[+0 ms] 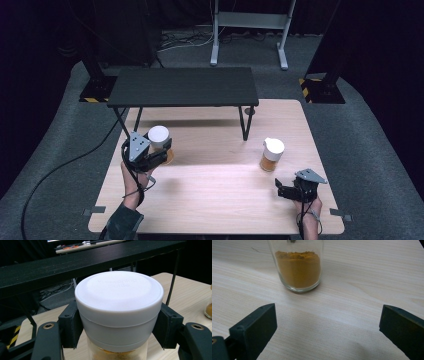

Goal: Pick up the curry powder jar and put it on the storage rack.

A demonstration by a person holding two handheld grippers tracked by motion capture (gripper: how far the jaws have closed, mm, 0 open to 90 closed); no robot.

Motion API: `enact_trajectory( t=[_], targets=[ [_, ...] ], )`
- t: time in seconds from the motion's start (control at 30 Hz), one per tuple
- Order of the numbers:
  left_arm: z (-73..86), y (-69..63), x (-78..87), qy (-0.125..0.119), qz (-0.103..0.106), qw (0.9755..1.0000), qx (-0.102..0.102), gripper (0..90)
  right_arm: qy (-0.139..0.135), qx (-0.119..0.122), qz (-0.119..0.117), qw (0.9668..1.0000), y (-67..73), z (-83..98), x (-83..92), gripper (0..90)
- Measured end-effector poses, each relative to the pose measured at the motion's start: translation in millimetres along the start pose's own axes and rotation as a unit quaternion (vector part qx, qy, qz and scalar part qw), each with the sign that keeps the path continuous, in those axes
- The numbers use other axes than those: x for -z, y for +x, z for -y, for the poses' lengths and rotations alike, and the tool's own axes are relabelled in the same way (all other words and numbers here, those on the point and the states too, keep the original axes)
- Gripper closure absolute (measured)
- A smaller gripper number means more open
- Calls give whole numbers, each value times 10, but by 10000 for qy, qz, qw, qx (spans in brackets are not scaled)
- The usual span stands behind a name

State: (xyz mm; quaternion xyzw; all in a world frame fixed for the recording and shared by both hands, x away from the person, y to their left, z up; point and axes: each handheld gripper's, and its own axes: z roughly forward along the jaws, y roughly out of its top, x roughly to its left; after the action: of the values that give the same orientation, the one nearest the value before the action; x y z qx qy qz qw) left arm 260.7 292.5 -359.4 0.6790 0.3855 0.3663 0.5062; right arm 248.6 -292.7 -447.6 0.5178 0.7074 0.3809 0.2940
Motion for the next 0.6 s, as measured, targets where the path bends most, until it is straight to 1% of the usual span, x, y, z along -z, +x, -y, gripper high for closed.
enact_trajectory(
  t=[0.2, 0.4, 0.6],
  targets=[
    [-45, 30, -39, 1, 26, 10000, -8, 333, 15, 11, 4, 10000, 3, -5, -2, 1],
    [-92, 65, -94, -3, 23, 10000, 28, 332, 36, 31, 1, 10000, 6, -13, -7, 2],
    [-165, 84, -143, -14, 33, 10000, -23, 332, 47, 40, -7, 10000, 3, -17, -9, 3]
  ],
)
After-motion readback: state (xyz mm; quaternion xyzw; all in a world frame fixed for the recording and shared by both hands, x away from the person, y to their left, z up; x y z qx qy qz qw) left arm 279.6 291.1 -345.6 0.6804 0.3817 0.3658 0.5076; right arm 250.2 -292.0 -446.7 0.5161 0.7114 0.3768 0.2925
